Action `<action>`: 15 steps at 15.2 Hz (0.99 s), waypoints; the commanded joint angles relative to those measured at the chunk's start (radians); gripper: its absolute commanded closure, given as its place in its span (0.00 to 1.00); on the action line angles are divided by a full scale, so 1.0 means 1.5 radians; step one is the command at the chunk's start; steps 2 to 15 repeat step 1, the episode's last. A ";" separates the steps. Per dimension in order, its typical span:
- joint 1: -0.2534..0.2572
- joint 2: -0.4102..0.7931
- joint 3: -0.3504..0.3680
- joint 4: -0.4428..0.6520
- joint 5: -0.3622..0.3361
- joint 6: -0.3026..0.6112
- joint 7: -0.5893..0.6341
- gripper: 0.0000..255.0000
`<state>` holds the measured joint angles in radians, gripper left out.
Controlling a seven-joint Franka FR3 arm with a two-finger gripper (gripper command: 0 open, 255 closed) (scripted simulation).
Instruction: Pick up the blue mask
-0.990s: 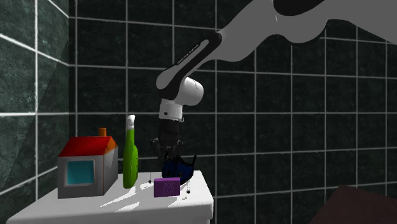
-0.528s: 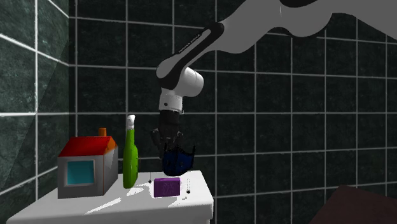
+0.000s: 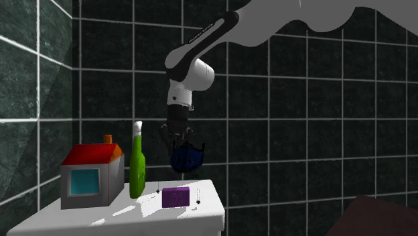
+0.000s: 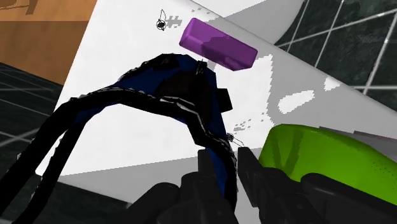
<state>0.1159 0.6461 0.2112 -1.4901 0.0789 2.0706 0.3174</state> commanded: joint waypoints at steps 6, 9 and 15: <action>0.000 -0.001 0.000 0.002 0.000 -0.004 0.001 1.00; 0.000 -0.001 0.000 0.002 0.000 -0.004 0.001 1.00; 0.000 -0.001 0.000 0.002 0.000 -0.004 0.001 1.00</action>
